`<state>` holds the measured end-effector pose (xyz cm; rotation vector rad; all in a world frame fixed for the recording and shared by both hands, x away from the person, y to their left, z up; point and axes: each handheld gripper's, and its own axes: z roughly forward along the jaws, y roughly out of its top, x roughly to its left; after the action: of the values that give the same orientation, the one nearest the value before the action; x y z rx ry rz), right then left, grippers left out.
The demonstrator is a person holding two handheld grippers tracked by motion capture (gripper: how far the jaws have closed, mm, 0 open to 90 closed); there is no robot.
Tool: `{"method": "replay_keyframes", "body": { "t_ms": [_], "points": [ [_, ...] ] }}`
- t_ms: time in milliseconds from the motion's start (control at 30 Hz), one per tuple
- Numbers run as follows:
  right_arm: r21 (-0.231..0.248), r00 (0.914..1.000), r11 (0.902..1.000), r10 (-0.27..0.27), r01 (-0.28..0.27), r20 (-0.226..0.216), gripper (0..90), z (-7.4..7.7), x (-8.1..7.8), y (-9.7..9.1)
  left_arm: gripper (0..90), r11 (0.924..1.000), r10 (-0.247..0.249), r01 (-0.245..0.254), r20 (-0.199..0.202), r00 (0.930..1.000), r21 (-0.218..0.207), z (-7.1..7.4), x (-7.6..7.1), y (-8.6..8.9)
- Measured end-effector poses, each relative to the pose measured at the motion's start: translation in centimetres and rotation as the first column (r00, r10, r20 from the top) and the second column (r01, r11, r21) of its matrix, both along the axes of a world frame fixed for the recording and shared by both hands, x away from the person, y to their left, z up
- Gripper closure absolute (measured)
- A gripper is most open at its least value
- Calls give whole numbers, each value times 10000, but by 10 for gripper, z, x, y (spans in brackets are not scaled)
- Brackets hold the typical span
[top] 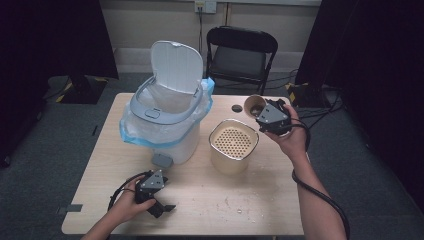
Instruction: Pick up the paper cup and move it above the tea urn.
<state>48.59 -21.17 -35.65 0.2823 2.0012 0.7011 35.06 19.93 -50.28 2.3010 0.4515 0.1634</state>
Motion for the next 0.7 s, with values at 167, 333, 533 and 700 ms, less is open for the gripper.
{"method": "replay_keyframes", "body": {
  "t_ms": [167, 333, 533, 700],
  "points": [
    [-233, 9999, 9997, 75, -73, 86, 345, 1, -1, 1, 0, 10000, 19, -19, -1, 10000, -8, 0, 0, 0],
    [-699, 9994, 9975, 89, -66, 323, 347, 3, -4, 4, 0, 10000, 22, -22, -5, 10000, -11, 0, 0, 0],
    [-1225, 9979, 9923, 262, -188, 586, 349, 6, -10, 8, 0, 10000, 22, -22, -7, 10000, -11, 0, 0, 0],
    [-1861, 9959, 9821, 439, -285, 788, 348, 9, -14, 13, 0, 10000, 17, -17, -6, 10000, -8, 0, 0, 0]
  ]
}}
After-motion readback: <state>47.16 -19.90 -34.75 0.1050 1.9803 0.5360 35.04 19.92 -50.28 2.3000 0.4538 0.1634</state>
